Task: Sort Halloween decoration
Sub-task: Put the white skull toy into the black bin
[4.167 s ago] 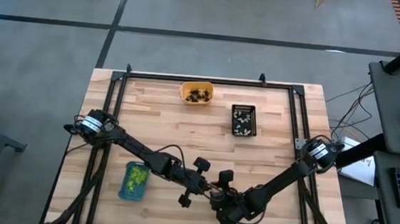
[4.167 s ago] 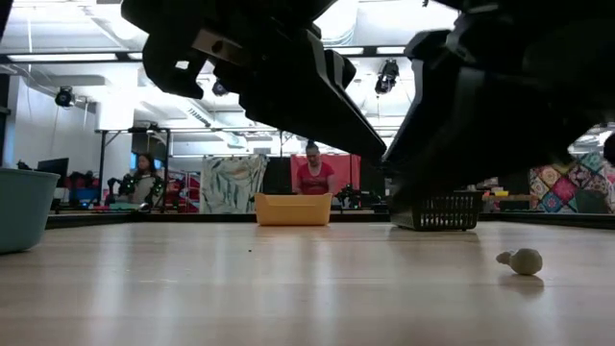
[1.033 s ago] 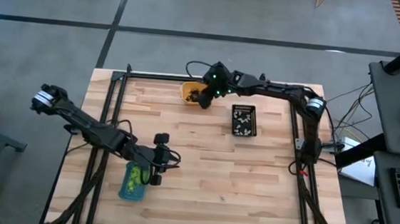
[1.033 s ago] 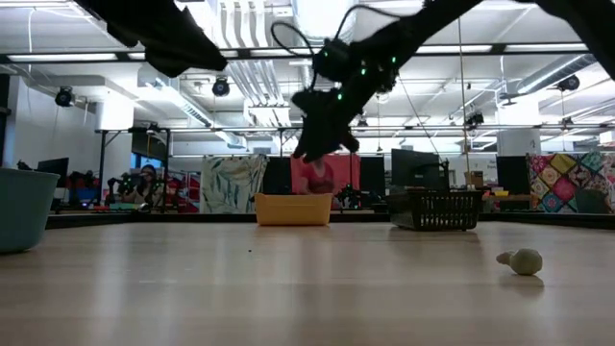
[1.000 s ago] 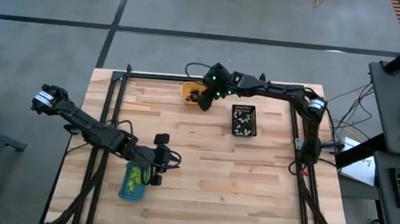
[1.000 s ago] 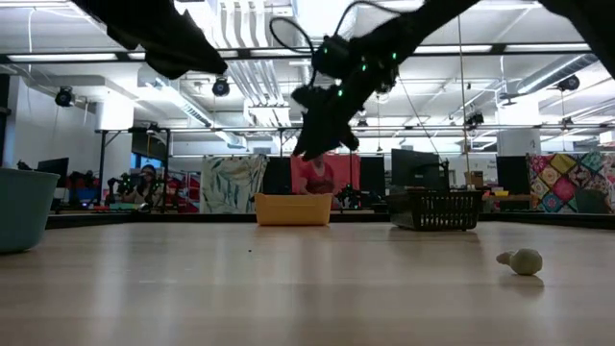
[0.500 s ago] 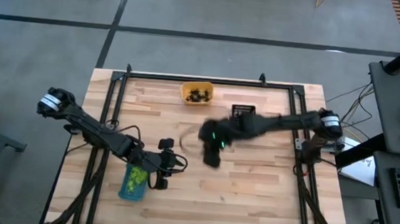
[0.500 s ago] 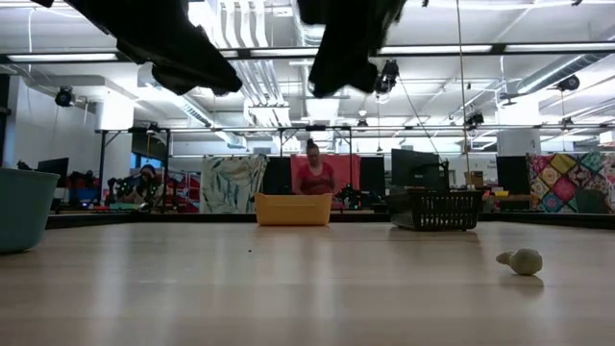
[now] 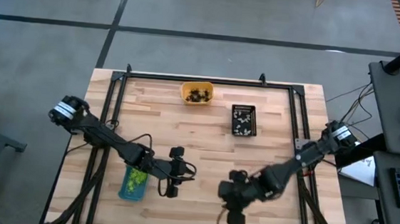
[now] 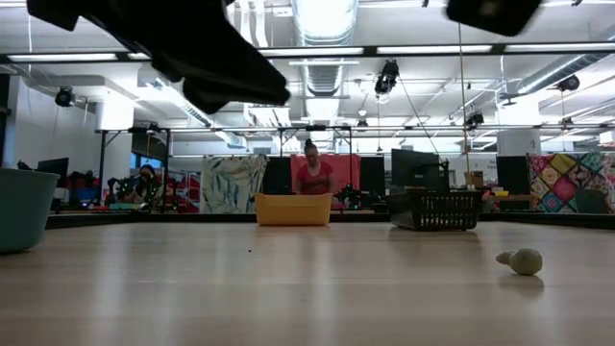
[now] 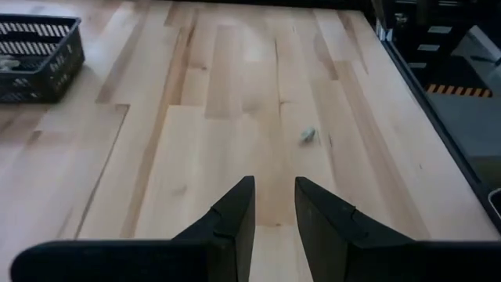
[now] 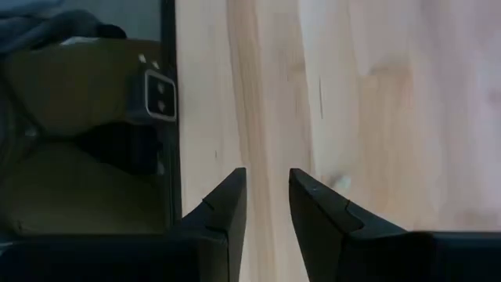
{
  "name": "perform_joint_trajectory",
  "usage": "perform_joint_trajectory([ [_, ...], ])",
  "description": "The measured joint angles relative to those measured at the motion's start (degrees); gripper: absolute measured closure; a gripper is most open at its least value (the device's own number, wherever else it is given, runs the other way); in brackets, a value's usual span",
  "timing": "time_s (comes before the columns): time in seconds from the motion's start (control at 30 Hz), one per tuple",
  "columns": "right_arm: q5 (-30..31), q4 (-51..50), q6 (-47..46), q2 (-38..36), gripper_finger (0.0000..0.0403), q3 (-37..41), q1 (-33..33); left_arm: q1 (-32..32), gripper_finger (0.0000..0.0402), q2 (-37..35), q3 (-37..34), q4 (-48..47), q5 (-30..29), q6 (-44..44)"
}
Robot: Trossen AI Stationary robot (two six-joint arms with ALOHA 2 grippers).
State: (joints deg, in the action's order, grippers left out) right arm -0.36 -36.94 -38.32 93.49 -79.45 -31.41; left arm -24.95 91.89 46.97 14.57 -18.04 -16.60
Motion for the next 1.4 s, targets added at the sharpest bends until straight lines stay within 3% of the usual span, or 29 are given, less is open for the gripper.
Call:
perform_joint_trajectory([
  [0.17, 5.3, 0.1, -6.3, 0.3, 0.0326, 2.8, -6.1, 0.0, 0.0326, 6.6, 5.7, -0.2, 1.9, 2.8],
  [0.37, 9.8, 1.5, -11.5, 0.3, 0.0335, 5.0, -11.5, -0.1, 0.0322, 13.7, 12.9, -0.6, 5.5, 12.3],
  [0.63, 18.9, 3.5, -11.6, -0.4, 0.0333, 5.0, -16.9, -0.1, 0.0277, 19.3, 18.7, -0.6, 9.0, 18.6],
  [0.8, 26.0, 3.4, -8.1, -1.7, 0.0335, 5.0, -18.6, -0.1, 0.0243, 22.5, 21.4, -0.6, 9.7, 22.8],
  [0.97, 33.0, 3.4, -0.7, -4.2, 0.0335, 5.0, -19.1, -0.1, 0.0225, 25.5, 24.0, -0.5, 14.0, 27.8],
  [1.4, 38.3, 3.6, 5.4, -8.0, 0.0339, 5.3, -19.1, 2.3, 0.0223, 34.2, 30.8, -0.5, 17.0, 35.3],
])
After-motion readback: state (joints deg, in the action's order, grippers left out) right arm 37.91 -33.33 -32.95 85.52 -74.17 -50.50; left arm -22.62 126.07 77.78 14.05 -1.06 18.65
